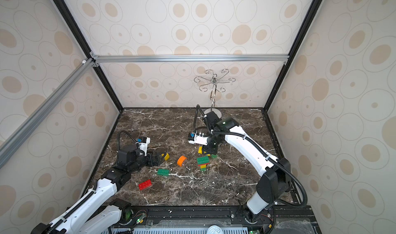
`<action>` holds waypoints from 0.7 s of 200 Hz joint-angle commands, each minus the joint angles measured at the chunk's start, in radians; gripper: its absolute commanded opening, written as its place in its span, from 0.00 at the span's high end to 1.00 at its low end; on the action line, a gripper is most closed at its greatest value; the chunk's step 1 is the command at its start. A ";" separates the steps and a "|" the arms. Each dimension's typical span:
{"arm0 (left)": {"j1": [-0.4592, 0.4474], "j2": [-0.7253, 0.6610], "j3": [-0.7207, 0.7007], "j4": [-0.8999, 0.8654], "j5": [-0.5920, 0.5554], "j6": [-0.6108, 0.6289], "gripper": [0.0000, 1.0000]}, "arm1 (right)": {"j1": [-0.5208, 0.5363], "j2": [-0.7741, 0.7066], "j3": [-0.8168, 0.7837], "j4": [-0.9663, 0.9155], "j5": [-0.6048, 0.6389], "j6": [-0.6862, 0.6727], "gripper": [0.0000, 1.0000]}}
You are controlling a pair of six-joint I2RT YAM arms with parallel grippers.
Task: Assemble an ice cream with lego
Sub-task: Assemble the lego brick with the lego brick.
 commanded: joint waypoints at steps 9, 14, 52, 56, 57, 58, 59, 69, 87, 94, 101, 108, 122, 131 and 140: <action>0.005 0.013 0.005 0.022 0.026 -0.009 0.00 | 0.046 0.021 0.030 -0.062 0.039 -0.114 1.00; 0.005 0.015 0.006 0.024 0.026 -0.011 0.00 | 0.052 0.026 0.033 -0.062 0.048 -0.117 1.00; 0.006 0.048 -0.059 0.154 0.079 -0.116 0.00 | 0.077 0.061 0.074 -0.100 0.076 -0.174 1.00; 0.006 0.051 -0.061 0.163 0.081 -0.118 0.00 | 0.077 0.059 0.071 -0.097 0.072 -0.183 1.00; 0.006 0.052 -0.061 0.165 0.081 -0.119 0.00 | 0.077 0.059 0.070 -0.097 0.071 -0.186 1.00; 0.005 0.053 -0.062 0.166 0.081 -0.119 0.00 | 0.077 0.059 0.070 -0.096 0.070 -0.188 1.00; 0.005 0.054 -0.062 0.166 0.081 -0.119 0.00 | 0.078 0.059 0.070 -0.096 0.069 -0.191 1.00; 0.007 0.060 -0.057 0.165 0.078 -0.112 0.00 | 0.077 0.062 0.069 -0.097 0.056 -0.221 1.00; 0.008 0.072 -0.034 0.146 0.075 -0.091 0.00 | 0.077 0.087 0.093 -0.118 0.040 -0.247 1.00; 0.010 0.078 -0.024 0.140 0.075 -0.083 0.00 | 0.078 0.100 0.108 -0.135 0.034 -0.251 1.00; 0.012 0.083 -0.014 0.133 0.075 -0.072 0.00 | 0.077 0.112 0.116 -0.143 0.034 -0.253 1.00; 0.015 0.090 -0.004 0.126 0.075 -0.061 0.00 | 0.077 0.121 0.121 -0.147 0.034 -0.256 1.00; 0.023 0.102 0.011 0.114 0.079 -0.042 0.00 | 0.077 0.133 0.120 -0.148 0.036 -0.258 1.00; 0.032 0.111 0.018 0.111 0.087 -0.034 0.00 | 0.077 0.136 0.116 -0.146 0.035 -0.259 1.00; 0.044 0.122 0.022 0.112 0.105 -0.028 0.00 | 0.077 0.138 0.111 -0.140 0.037 -0.261 1.00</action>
